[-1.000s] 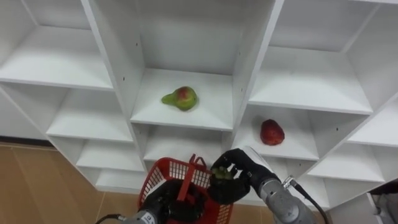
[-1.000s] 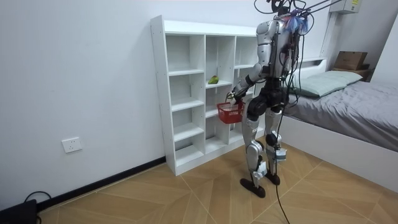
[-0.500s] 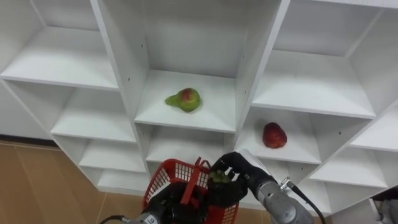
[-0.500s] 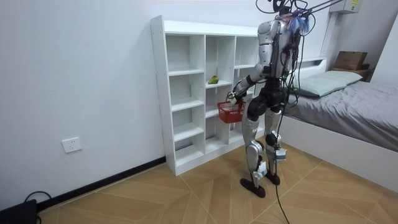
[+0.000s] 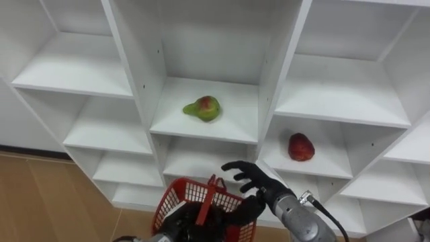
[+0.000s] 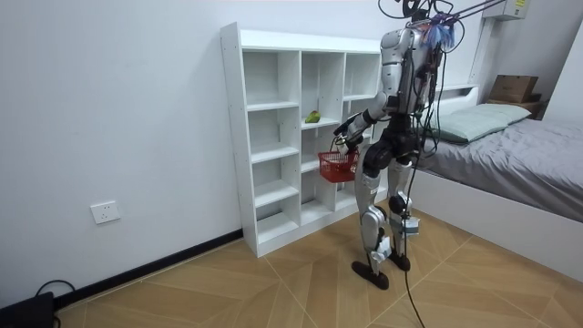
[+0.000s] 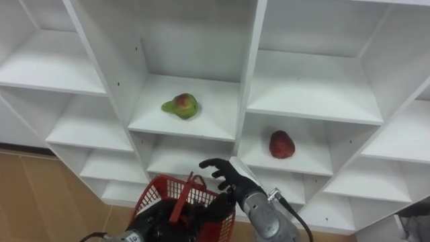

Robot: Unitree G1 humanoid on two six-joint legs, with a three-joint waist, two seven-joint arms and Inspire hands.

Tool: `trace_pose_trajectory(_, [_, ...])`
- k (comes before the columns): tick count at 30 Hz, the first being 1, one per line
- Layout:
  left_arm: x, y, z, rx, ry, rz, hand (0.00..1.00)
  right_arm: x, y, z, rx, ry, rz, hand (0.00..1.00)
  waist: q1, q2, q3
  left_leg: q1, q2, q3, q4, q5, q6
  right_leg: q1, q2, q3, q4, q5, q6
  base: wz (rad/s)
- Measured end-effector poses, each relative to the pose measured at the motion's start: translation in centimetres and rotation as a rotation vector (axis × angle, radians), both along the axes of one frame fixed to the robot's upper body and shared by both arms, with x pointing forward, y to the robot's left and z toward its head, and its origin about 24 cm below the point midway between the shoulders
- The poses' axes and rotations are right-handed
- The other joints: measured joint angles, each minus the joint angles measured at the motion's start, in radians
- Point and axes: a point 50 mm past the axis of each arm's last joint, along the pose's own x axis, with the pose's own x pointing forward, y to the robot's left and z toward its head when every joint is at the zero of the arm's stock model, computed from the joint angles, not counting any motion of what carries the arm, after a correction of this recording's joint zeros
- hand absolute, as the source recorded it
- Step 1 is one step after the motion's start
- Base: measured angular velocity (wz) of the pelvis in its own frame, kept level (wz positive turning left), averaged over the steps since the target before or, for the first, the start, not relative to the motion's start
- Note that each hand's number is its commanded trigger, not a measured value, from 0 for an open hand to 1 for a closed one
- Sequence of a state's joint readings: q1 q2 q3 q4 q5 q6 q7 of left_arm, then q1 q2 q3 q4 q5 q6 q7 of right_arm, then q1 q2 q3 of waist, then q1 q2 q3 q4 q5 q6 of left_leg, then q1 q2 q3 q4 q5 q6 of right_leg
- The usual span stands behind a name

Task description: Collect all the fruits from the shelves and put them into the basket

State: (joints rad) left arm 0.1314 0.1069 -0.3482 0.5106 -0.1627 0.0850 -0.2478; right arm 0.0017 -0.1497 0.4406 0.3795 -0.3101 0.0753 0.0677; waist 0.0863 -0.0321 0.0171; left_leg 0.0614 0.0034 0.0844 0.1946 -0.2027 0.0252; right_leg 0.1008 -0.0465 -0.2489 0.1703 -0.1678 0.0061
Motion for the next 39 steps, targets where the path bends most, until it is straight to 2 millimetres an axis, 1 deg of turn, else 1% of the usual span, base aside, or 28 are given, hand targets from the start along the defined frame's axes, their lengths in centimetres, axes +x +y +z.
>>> trace_pose_trajectory(15, [-0.1, 0.0, 0.0, 0.003, 0.002, -0.006, 1.0, 0.0, -0.1, 0.0, -0.006, 0.001, 0.004, 0.0, -0.001, -0.002, 0.0002, -0.004, 0.0, -0.005, 0.003, 0.0, 0.0, 0.002, -0.001, -0.002, 0.0, 0.0, 0.0, 0.0])
trace_pose_trajectory(21, [-0.1, 0.0, 0.0, 0.003, 0.002, -0.008, 1.0, -0.1, -0.3, -0.1, -0.015, 0.001, 0.005, 0.0, 0.001, -0.007, -0.0012, -0.006, -0.001, -0.005, 0.01, 0.0, 0.0, 0.002, -0.001, -0.001, -0.003, 0.0, 0.0, 0.0])
trace_pose_trajectory(26, [0.0, 0.0, 0.0, 0.003, 0.001, -0.006, 1.0, 0.0, -0.2, 0.1, -0.012, -0.004, 0.007, 0.0, 0.001, -0.007, -0.0016, -0.006, -0.001, -0.004, 0.01, 0.0, 0.0, 0.002, -0.001, -0.001, -0.002, 0.0, 0.0, 0.0])
trace_pose_trajectory(32, [0.3, 0.3, 0.1, 0.011, -0.015, -0.006, 1.0, 0.6, 0.2, 1.4, 0.011, -0.069, 0.027, 0.0, 0.001, -0.005, -0.0022, -0.004, 0.0, -0.005, 0.009, 0.0, 0.0, 0.002, -0.002, -0.001, -0.001, 0.0, 0.0, 0.0])
trace_pose_trajectory(36, [0.2, 1.3, 0.1, 0.039, -0.016, -0.005, 1.0, 0.9, 0.3, 2.1, 0.02, -0.103, 0.037, 0.0, 0.001, -0.005, -0.0022, 0.0, 0.0, -0.003, 0.003, 0.0, 0.0, 0.002, 0.0, 0.002, 0.0, 0.0, 0.0, -0.01])
trace_pose_trajectory(39, [0.0, 2.3, 0.0, 0.05, -0.009, 0.044, 1.0, 1.2, 0.5, 3.3, 0.043, -0.138, 0.07, 0.0, 0.001, -0.003, -0.0018, 0.002, 0.0, -0.001, 0.002, 0.0, 0.0, 0.002, 0.001, 0.006, 0.0, 0.0, 0.0, -0.03])
